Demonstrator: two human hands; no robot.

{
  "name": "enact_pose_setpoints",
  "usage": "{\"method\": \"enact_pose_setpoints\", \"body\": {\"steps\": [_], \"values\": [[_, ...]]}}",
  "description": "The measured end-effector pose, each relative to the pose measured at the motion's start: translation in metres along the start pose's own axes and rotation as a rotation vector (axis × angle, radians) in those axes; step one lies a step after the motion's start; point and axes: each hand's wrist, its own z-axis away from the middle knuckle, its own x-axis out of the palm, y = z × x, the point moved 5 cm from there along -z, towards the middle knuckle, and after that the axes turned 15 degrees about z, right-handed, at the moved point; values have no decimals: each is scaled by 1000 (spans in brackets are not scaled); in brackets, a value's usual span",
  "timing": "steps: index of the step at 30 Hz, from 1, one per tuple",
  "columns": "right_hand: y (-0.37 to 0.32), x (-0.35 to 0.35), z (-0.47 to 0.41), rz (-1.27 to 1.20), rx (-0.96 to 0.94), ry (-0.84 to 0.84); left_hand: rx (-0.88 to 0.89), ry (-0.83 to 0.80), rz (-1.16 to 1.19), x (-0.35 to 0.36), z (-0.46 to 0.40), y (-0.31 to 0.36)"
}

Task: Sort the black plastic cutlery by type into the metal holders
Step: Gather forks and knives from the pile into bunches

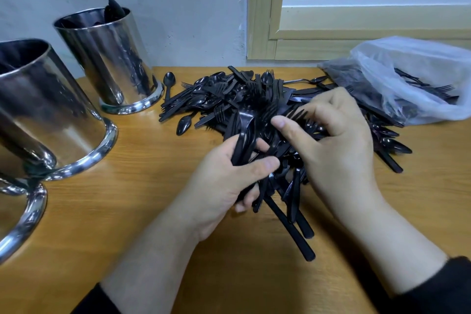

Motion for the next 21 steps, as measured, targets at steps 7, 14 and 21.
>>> {"method": "enact_pose_setpoints", "body": {"steps": [7, 14, 21], "values": [[10, 2, -3, -18, 5, -19, 45, 77, -52, -7, -1, 1], [46, 29, -2, 249, 100, -440, 218, 345, 137, -28, -2, 10], [32, 43, 5, 399, 34, -527, 229, 366, 132, -30, -2, 9]]}}
